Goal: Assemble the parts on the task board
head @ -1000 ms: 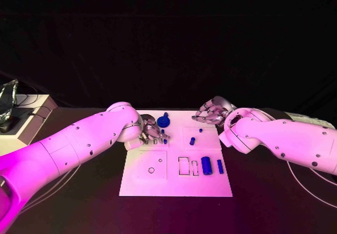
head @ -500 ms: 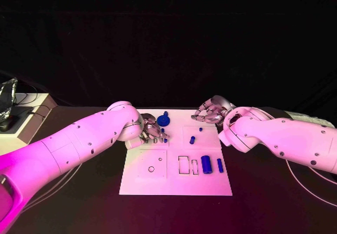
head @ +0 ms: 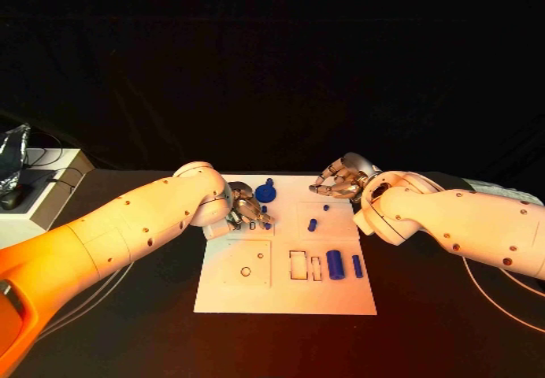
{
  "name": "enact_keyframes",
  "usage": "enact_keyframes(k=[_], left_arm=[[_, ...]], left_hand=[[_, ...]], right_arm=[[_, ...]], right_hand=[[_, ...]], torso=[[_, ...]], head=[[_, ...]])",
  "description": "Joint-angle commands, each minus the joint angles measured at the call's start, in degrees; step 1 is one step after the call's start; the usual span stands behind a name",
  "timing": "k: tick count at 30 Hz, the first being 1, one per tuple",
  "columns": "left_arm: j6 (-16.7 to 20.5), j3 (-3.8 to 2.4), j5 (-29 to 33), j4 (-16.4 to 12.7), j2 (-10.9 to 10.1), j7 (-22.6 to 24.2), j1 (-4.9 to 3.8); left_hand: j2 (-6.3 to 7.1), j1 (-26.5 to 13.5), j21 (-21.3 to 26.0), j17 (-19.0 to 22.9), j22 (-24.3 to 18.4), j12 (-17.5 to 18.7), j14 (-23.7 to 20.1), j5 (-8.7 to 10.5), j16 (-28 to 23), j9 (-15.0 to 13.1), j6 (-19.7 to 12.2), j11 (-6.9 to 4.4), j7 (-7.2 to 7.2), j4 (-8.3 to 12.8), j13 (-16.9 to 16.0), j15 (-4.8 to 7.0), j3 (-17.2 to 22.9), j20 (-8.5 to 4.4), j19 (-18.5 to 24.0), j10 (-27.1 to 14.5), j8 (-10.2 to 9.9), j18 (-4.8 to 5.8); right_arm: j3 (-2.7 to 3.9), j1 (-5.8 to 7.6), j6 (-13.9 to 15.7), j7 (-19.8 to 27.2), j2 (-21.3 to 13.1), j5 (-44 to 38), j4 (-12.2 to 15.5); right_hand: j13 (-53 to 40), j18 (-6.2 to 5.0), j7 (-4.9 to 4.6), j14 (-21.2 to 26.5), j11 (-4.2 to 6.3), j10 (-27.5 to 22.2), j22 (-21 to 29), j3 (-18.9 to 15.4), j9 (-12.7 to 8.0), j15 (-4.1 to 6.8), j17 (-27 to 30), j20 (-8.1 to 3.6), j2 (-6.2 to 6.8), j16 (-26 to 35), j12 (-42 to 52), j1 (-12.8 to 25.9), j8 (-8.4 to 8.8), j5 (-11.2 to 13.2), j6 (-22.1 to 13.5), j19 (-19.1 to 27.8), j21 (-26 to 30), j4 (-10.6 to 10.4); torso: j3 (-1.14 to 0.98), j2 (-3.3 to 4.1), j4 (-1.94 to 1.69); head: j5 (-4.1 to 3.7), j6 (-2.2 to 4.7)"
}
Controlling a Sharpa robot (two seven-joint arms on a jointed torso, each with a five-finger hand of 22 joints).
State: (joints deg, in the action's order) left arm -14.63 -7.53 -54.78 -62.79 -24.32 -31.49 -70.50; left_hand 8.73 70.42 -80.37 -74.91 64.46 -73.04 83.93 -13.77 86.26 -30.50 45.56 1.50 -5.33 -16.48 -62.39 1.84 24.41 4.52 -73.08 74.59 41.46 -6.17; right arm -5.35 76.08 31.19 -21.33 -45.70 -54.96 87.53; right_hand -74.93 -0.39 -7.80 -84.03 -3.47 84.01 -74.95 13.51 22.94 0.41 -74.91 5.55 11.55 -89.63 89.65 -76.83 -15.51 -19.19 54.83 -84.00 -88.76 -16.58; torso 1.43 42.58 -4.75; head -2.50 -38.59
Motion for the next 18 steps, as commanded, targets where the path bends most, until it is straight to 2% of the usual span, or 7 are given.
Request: enact_keyframes(k=[1,3,4,7,11,18], left_arm=[[-1.48,0.03,0.5,-0.07,0.02,0.72,-0.01],[-1.67,0.04,0.57,-0.08,0.01,0.79,0.0],[-1.76,0.04,0.62,-0.09,0.01,0.82,0.0],[-1.95,0.05,0.78,-0.08,0.02,0.9,0.0],[-2.25,0.06,0.88,-0.07,0.02,0.99,0.0],[-2.25,0.06,0.93,-0.11,-0.07,1.02,0.01]], left_hand=[[0.51,1.97,-0.33,-4.3,0.14,-0.07,2.23,-0.08,0.24,-0.34,-0.39,-0.53,0.05,0.31,0.15,0.47,4.54,-0.38,0.24,-0.08,0.39,0.92],[0.82,2.79,-0.34,-4.19,0.13,-0.05,2.17,-0.06,0.2,-0.58,-0.51,-0.61,0.08,0.85,0.15,0.49,7.34,-0.42,0.32,-0.11,0.48,0.91],[1.28,3.27,-0.29,-4.05,-0.01,-0.02,2.1,0.05,0.15,-0.84,-0.63,-0.56,-0.08,1.61,0.15,0.5,10.17,-0.46,0.51,-0.18,0.59,0.87],[1.81,3.39,-0.28,-3.89,-0.08,0.11,2.0,0.0,0.09,-1.51,-0.91,-0.53,-0.08,3.79,0.32,0.42,14.67,-0.43,0.7,-0.27,1.0,0.84],[1.9,3.08,-0.27,-3.7,-0.24,0.14,1.89,-0.5,0.02,-2.17,-1.43,-0.33,-0.32,6.38,0.17,0.28,18.73,-0.39,0.95,-0.28,1.33,0.79],[2.19,0.49,-0.6,-3.77,0.05,0.01,1.88,-4.78,0.07,-2.79,-1.46,0.07,-0.87,9.68,-0.11,-0.05,24.02,-0.18,1.02,-0.23,1.33,0.78]], right_arm=[[0.01,0.01,-0.9,0.08,0.04,-0.66,-0.02],[0.01,0.01,-0.92,0.08,0.04,-0.66,-0.05],[0.01,0.01,-0.93,0.08,0.04,-0.66,-0.07],[0.01,0.01,-1.02,0.05,0.04,-0.65,-0.1],[0.01,0.01,-1.21,-0.01,0.06,-0.65,-0.12],[0.01,0.01,-1.34,-0.07,0.03,-0.65,-0.17]], right_hand=[[-14.66,-0.05,0.07,-5.35,0.31,5.54,-13.83,-0.35,0.05,0.48,-12.35,-0.48,-0.06,0.38,-0.13,0.6,-0.18,0.28,-0.41,-5.2,0.38,0.02],[-14.66,-0.05,0.07,-5.35,0.31,5.54,-13.83,-0.35,0.05,0.48,-12.35,-0.48,-0.06,0.38,-0.13,0.6,-0.18,0.28,-0.41,-5.2,0.38,0.02],[-14.66,-0.05,0.07,-5.35,0.31,5.54,-13.83,-0.35,0.05,0.48,-12.35,-0.48,-0.06,0.38,-0.13,0.6,-0.18,0.28,-0.41,-5.2,0.38,0.02],[-14.66,-0.05,0.07,-5.35,0.31,5.54,-13.83,-0.35,0.05,0.48,-12.35,-0.48,-0.06,0.38,-0.13,0.6,-0.18,0.28,-0.41,-5.2,0.38,0.02],[-14.84,0.02,0.09,-5.4,0.32,5.74,-14.03,-0.41,0.23,0.49,-12.58,-0.48,-0.12,0.32,0.08,0.65,-0.28,0.34,-0.45,-5.33,0.13,0.03],[-14.87,0.02,0.09,-5.41,0.33,5.78,-14.03,-0.47,0.32,0.49,-12.61,-0.49,-0.12,0.31,0.12,0.67,-0.32,0.48,-0.49,-5.33,0.13,0.05]], torso=[[0.02,0.0,-0.05],[0.02,-0.01,-0.07],[0.01,-0.01,-0.05],[0.01,-0.03,-0.07],[0.0,-0.01,-0.06],[0.02,0.04,-0.11]], head=[[0.03,-0.02],[0.02,-0.01],[0.04,0.0],[-0.05,0.02],[-0.04,0.07],[-0.08,0.19]])
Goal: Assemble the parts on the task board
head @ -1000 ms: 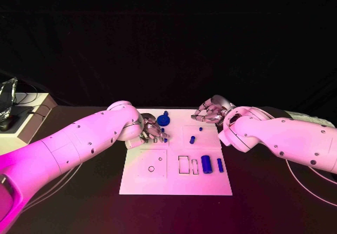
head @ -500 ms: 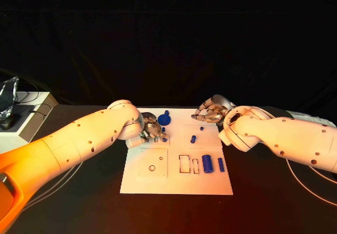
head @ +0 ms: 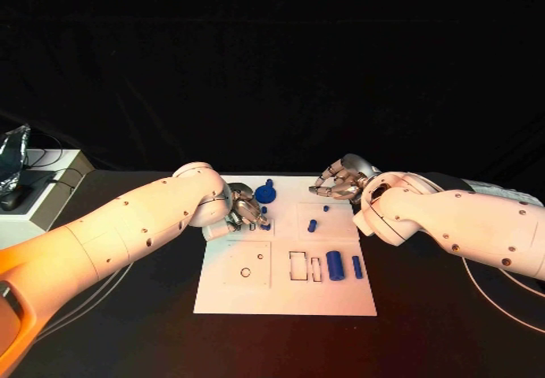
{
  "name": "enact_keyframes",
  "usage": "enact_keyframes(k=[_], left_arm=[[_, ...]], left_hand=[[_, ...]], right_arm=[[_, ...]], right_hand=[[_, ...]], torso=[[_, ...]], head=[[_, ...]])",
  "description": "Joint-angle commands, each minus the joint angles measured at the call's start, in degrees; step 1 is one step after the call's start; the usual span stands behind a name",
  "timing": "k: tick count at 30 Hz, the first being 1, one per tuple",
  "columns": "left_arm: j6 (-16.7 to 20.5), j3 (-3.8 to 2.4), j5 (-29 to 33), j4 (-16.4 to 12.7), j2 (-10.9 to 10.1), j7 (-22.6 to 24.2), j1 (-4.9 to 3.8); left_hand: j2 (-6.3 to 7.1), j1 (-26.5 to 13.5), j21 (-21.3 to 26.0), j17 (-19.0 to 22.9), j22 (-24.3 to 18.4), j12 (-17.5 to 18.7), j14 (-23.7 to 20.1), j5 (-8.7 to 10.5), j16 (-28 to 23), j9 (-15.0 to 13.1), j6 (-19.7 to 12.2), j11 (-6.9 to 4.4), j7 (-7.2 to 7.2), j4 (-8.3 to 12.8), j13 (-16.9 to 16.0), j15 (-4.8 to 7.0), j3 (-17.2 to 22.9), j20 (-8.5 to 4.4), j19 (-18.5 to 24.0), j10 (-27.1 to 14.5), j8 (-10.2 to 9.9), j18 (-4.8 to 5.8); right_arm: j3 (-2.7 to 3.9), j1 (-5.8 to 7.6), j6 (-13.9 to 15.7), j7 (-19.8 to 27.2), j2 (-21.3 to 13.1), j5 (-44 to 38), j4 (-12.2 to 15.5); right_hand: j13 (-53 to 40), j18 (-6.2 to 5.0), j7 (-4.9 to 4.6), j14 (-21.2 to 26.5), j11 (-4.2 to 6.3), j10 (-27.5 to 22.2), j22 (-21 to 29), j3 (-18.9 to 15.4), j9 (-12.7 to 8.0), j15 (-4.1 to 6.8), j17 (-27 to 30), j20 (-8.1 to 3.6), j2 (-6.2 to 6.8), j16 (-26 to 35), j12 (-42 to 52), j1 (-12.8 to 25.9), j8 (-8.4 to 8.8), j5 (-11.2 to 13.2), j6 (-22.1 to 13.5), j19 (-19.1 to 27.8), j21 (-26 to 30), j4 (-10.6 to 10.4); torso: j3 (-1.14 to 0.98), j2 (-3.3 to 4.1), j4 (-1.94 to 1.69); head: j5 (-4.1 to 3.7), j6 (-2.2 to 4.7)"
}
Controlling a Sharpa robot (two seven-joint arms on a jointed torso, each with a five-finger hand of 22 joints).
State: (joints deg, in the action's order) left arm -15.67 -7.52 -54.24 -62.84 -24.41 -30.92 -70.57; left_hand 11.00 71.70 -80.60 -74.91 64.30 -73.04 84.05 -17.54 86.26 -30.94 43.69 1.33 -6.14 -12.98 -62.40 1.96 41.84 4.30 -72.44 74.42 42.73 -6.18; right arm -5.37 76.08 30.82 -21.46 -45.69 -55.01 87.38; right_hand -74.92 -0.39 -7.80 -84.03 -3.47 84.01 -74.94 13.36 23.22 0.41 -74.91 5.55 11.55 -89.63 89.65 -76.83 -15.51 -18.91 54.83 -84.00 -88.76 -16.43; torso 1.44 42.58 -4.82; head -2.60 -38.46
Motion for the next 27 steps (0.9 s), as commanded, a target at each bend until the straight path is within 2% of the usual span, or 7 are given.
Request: enact_keyframes(k=[1,6,11,12,14,21,27], left_arm=[[-1.03,0.06,0.4,-0.06,0.0,0.46,0.08],[0.69,0.05,0.41,-0.1,-0.15,0.73,0.08],[2.79,0.03,1.18,-0.34,-0.57,1.02,0.09],[3.05,0.03,1.46,-0.44,-0.69,1.04,0.09],[3.44,0.01,2.09,-0.76,-1.0,1.01,0.09],[3.57,-0.06,3.76,-3.24,-3.14,0.44,0.08],[3.73,-0.14,3.32,-5.88,-5.56,-0.08,0.06]], left_hand=[[-0.13,-1.05,-0.41,-3.81,0.21,0.02,1.77,-1.56,0.09,-2.4,0.45,0.26,-0.08,6.51,-0.09,-0.17,7.09,0.04,0.4,-0.05,0.04,0.78],[0.03,-2.68,-1.02,-4.5,1.15,-0.29,2.09,-4.35,0.34,-2.89,1.52,0.1,0.14,8.39,-0.54,-0.01,9.34,-0.05,-0.13,0.47,0.45,0.91],[0.64,-5.19,-1.71,-6.27,2.13,-1.05,2.91,-8.53,0.95,-4.05,3.28,-0.61,0.85,10.76,-1.84,0.67,11.25,-0.67,-0.79,1.93,0.63,1.05],[0.78,-5.82,-1.87,-6.67,2.34,-1.24,3.09,-9.98,1.07,-4.31,3.75,-0.78,1.03,11.37,-2.22,0.84,11.49,-0.83,-0.94,2.32,0.58,1.08],[0.84,-6.34,-2.0,-7.03,2.53,-1.22,3.25,-11.16,1.18,-4.53,4.11,-0.92,1.17,11.91,-2.27,0.99,11.61,-0.96,-1.07,2.53,0.46,1.11],[0.97,-6.91,-2.14,-7.66,2.73,-1.1,3.5,-12.23,1.36,-4.79,4.69,-1.14,1.39,12.63,-2.18,1.19,11.62,-1.12,-1.22,2.76,0.29,1.15],[1.16,-7.36,-2.28,-8.5,3.09,-1.1,3.81,-12.54,1.63,-5.0,5.26,-1.34,1.61,13.02,-2.23,1.36,11.37,-1.2,-1.49,3.12,0.24,1.23]], right_arm=[[0.03,0.0,-0.98,0.06,0.01,-0.59,-0.03],[0.03,0.0,-1.25,-0.05,0.02,-0.54,-0.1],[0.03,0.0,-1.5,-0.17,0.09,-0.37,-0.22],[0.03,0.0,-1.53,-0.18,0.09,-0.35,-0.24],[0.02,0.0,-1.55,-0.21,0.06,-0.33,-0.27],[0.02,-0.01,-1.5,-0.26,-0.22,-0.29,-0.28],[0.02,-0.01,-1.42,-0.23,-0.57,-0.28,-0.3]], right_hand=[[-14.89,0.02,0.1,-5.41,0.33,5.78,-14.04,-0.31,0.05,0.49,-12.61,-0.49,-0.12,0.31,0.12,0.67,-0.32,0.2,-0.49,-5.33,0.13,-0.11],[-14.87,0.02,0.1,-5.4,0.34,5.76,-14.03,-0.35,0.11,0.5,-12.56,-0.49,-0.12,0.33,0.1,0.69,-0.34,0.3,-0.52,-5.32,0.15,-0.1],[-14.87,0.03,0.1,-5.4,0.33,5.76,-14.06,-0.45,0.27,0.5,-12.59,-0.49,-0.17,0.32,0.1,0.79,-0.41,0.58,-0.6,-5.35,0.11,-0.13],[-14.87,0.03,0.1,-5.4,0.33,5.76,-14.06,-0.45,0.27,0.5,-12.59,-0.49,-0.17,0.32,0.1,0.79,-0.41,0.58,-0.6,-5.35,0.11,-0.13],[-14.89,0.02,0.11,-5.4,0.34,5.78,-14.03,-0.5,0.35,0.51,-12.56,-0.49,-0.19,0.33,0.12,0.81,-0.44,0.71,-0.63,-5.33,0.15,-0.13],[-14.89,0.02,0.11,-5.4,0.34,5.78,-14.03,-0.5,0.35,0.51,-12.56,-0.49,-0.19,0.33,0.12,0.81,-0.44,0.71,-0.63,-5.33,0.15,-0.13],[-14.89,0.02,0.11,-5.4,0.34,5.78,-14.03,-0.5,0.35,0.51,-12.56,-0.49,-0.19,0.33,0.12,0.81,-0.44,0.71,-0.63,-5.33,0.15,-0.13]], torso=[[0.01,0.04,-0.04],[0.02,0.05,-0.05],[0.05,0.09,-0.09],[0.04,0.07,-0.11],[0.02,0.04,-0.14],[0.01,-0.05,-0.25],[-0.02,-0.28,-0.54]], head=[[0.01,0.04],[-0.02,0.12],[-0.08,0.15],[-0.03,0.16],[0.03,0.19],[0.08,0.16],[0.06,-0.1]])
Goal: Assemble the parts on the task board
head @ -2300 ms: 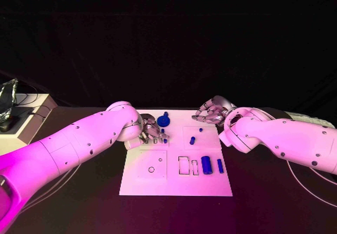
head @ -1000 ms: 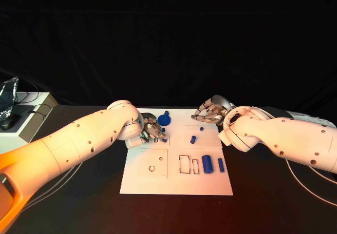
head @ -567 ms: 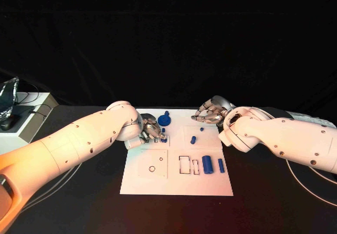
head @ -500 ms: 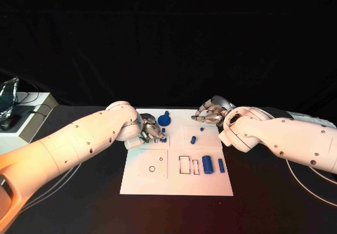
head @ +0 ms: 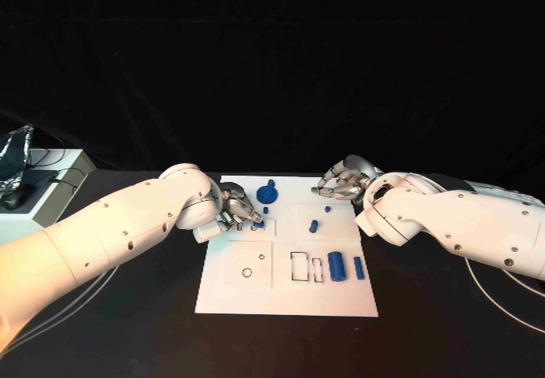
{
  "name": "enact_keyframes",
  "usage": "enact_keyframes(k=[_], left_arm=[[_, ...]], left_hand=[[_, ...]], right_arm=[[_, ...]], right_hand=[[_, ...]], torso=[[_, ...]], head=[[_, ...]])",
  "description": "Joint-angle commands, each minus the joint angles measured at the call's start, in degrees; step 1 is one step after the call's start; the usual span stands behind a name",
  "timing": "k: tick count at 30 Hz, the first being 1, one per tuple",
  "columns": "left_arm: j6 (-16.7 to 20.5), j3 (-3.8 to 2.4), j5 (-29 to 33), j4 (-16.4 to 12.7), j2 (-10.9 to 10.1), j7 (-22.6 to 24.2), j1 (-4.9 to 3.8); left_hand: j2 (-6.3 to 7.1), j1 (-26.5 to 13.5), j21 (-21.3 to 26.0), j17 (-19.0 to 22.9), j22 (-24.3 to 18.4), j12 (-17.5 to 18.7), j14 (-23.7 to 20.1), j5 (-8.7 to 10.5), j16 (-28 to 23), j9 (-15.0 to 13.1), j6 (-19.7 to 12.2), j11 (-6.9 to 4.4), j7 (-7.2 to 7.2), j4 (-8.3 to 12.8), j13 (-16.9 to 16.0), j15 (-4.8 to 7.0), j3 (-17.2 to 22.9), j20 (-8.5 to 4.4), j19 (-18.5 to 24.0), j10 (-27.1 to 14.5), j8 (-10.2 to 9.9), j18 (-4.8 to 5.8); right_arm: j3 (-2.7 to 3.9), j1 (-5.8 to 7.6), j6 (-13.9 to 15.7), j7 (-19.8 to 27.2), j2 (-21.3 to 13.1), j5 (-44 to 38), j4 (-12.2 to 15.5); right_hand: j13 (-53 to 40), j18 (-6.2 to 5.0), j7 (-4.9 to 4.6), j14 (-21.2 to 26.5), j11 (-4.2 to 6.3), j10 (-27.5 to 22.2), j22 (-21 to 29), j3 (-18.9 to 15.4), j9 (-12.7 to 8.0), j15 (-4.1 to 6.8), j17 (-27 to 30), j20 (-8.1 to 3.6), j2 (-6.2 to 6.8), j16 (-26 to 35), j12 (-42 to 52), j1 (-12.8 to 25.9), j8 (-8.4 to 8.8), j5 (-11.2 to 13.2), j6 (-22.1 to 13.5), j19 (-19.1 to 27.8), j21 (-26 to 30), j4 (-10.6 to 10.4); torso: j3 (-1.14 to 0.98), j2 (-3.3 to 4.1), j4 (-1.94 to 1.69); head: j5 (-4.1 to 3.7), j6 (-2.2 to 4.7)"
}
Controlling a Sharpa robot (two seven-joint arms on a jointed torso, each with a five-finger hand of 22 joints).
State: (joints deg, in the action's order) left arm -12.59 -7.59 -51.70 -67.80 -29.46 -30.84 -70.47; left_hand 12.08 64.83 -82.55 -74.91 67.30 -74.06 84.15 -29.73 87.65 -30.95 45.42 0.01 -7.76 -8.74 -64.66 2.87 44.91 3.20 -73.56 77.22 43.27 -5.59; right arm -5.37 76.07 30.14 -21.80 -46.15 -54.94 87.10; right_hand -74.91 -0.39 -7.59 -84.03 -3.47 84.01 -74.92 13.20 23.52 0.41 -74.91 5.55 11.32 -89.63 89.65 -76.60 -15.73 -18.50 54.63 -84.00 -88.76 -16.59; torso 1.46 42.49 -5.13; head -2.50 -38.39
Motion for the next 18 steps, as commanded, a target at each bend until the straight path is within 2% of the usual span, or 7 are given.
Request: enact_keyframes(k=[1,10,12,18], left_arm=[[0.69,-0.08,0.58,-1.24,-0.83,-0.25,-0.04],[1.79,-0.07,-1.18,-1.85,-1.67,-1.13,-0.04],[2.65,-0.06,-1.51,-1.82,-1.56,-1.17,-0.03],[4.76,0.0,-3.25,-1.59,-0.89,-1.12,-0.02]], left_hand=[[0.1,-0.53,-0.36,-8.58,0.18,-0.12,3.75,-0.4,0.27,-5.01,3.59,-0.05,3.25,8.82,-0.03,0.46,8.28,-0.12,-0.44,0.38,-0.3,0.66],[0.37,-1.58,-0.7,-10.05,1.27,-0.44,4.3,-0.77,0.72,-5.75,4.96,-0.61,3.9,9.09,-0.73,0.92,7.81,-0.42,-1.34,1.48,-0.06,0.9],[0.43,-1.87,-0.78,-10.41,1.57,-0.48,4.44,-0.71,0.84,-6.03,5.25,-0.78,4.09,9.06,-0.86,1.06,7.59,-0.54,-1.61,1.77,0.04,0.97],[0.59,-2.34,-1.03,-11.08,2.53,-0.75,4.68,-0.66,1.04,-6.78,5.89,-1.2,4.57,9.07,-1.43,1.41,7.1,-0.84,-2.44,2.54,0.31,1.19]], right_arm=[[0.02,0.0,-0.74,0.11,-0.16,-0.35,-0.04],[0.02,0.0,-0.6,0.21,-0.3,-0.35,-0.31],[0.02,0.0,-0.55,0.26,-0.29,-0.35,-0.35],[0.02,-0.01,-0.42,0.33,-0.26,-0.35,-0.51]], right_hand=[[-14.87,-0.01,-0.09,-5.38,0.34,5.76,-13.99,-0.37,0.13,0.51,-12.47,-0.5,0.03,0.35,0.1,0.57,-0.25,0.38,-0.45,-5.29,0.23,0.05],[-14.81,-0.03,-0.08,-5.37,0.35,5.69,-13.92,-0.4,0.19,0.52,-12.43,-0.5,0.03,0.36,0.02,0.56,-0.28,0.44,-0.47,-5.24,0.32,0.07],[-14.81,-0.03,-0.08,-5.37,0.35,5.69,-13.92,-0.4,0.19,0.52,-12.43,-0.5,0.03,0.36,0.02,0.56,-0.28,0.44,-0.47,-5.24,0.32,0.07],[-14.81,-0.03,-0.08,-5.37,0.35,5.69,-13.92,-0.4,0.19,0.52,-12.43,-0.5,0.03,0.36,0.02,0.56,-0.28,0.44,-0.47,-5.24,0.32,0.07]], torso=[[-0.02,-0.22,-0.28],[-0.07,-0.53,-0.59],[-0.05,-0.47,-0.57],[-0.03,-0.41,-0.45]], head=[[-0.01,-0.24],[0.13,-0.7],[0.23,-0.54],[0.47,-0.69]])
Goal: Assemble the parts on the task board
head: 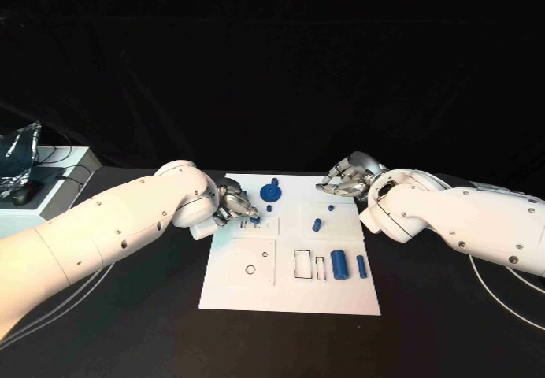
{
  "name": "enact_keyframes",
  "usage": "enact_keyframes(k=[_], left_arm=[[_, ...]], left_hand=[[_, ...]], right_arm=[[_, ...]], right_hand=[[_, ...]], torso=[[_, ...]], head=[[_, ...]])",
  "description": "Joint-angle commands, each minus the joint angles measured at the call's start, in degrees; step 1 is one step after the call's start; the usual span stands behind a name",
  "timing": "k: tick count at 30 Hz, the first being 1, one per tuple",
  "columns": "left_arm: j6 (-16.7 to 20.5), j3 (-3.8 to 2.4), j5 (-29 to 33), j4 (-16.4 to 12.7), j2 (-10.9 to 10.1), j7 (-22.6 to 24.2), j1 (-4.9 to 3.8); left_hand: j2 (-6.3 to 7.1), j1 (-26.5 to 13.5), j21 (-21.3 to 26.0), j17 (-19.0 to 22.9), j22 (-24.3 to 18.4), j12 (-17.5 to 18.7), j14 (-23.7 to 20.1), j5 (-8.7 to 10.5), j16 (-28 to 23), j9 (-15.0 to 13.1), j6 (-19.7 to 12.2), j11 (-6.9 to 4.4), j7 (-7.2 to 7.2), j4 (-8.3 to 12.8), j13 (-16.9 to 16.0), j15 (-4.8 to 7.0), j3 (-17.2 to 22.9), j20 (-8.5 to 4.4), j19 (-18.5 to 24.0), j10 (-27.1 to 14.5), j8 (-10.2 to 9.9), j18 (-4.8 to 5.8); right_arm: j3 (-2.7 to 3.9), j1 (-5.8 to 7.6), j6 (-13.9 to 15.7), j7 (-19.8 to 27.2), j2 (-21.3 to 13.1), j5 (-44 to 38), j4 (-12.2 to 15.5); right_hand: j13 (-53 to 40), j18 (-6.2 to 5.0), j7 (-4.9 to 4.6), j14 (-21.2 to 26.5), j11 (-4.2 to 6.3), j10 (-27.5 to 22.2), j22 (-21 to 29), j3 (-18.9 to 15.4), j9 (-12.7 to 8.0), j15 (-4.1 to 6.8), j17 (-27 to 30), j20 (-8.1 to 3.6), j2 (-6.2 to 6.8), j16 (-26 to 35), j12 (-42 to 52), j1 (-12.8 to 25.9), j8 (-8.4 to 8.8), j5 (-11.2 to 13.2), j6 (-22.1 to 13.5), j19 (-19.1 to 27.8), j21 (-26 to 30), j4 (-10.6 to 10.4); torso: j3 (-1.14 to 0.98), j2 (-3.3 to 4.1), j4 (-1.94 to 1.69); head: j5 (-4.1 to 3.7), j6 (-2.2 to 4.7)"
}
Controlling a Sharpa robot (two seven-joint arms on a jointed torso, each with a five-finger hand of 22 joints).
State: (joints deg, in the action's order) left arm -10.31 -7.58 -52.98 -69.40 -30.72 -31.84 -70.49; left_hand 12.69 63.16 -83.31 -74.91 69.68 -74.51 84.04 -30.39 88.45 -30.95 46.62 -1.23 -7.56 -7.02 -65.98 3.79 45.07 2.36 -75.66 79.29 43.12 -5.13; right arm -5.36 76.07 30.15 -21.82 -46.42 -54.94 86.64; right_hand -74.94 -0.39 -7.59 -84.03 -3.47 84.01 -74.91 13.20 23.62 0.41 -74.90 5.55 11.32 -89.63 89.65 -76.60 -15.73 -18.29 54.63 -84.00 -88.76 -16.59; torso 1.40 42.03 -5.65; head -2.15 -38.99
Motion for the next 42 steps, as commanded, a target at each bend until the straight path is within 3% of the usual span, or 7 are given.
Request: enact_keyframes(k=[1,16,42], left_arm=[[2.6,0.02,-2.39,0.12,0.54,-0.14,0.0],[2.27,1.53,-6.36,0.94,2.11,-0.52,0.01],[2.08,2.01,-8.1,0.61,2.34,-1.19,0.02]], left_hand=[[0.01,-0.72,-0.28,-11.32,0.18,-0.31,4.85,0.01,0.31,-6.88,4.78,-0.02,4.43,7.35,-0.14,0.53,6.89,-0.03,-0.37,0.56,0.51,0.74],[0.35,-0.99,-0.18,-12.33,0.36,-0.67,5.17,0.21,0.62,-8.3,5.83,-0.68,5.19,7.42,-1.01,1.01,5.57,-0.45,-0.7,1.89,0.85,0.82],[0.14,-0.36,-0.25,-12.74,1.22,-1.16,5.32,0.81,0.75,-10.01,7.43,-1.42,6.07,7.27,-2.08,1.59,2.89,-0.79,-1.55,3.36,0.75,1.05]], right_arm=[[0.01,-0.01,-0.42,0.36,0.01,-0.36,-0.07],[0.01,-0.01,-0.4,0.35,-0.01,-0.36,-0.11],[0.01,-0.01,-0.39,0.33,-0.13,-0.36,-0.07]], right_hand=[[-14.78,-0.03,-0.08,-5.37,0.35,5.69,-13.93,-0.41,0.09,0.52,-12.44,-0.5,0.03,0.36,0.02,0.56,-0.29,0.24,-0.47,-5.25,0.32,0.07],[-14.75,-0.05,-0.07,-5.34,0.36,5.66,-13.86,-0.43,0.17,0.52,-12.3,-0.5,0.03,0.4,-0.01,0.53,-0.32,0.25,-0.49,-5.2,0.42,0.1],[-14.69,-0.09,-0.05,-5.31,0.38,5.59,-13.76,-0.54,0.42,0.55,-12.19,-0.52,0.02,0.44,-0.08,0.49,-0.44,0.26,-0.54,-5.14,0.55,0.1]], torso=[[0.04,0.09,0.09],[0.09,0.14,0.06],[0.14,0.18,-0.01]], head=[[0.15,-0.09],[0.29,-0.64],[0.34,-1.26]])
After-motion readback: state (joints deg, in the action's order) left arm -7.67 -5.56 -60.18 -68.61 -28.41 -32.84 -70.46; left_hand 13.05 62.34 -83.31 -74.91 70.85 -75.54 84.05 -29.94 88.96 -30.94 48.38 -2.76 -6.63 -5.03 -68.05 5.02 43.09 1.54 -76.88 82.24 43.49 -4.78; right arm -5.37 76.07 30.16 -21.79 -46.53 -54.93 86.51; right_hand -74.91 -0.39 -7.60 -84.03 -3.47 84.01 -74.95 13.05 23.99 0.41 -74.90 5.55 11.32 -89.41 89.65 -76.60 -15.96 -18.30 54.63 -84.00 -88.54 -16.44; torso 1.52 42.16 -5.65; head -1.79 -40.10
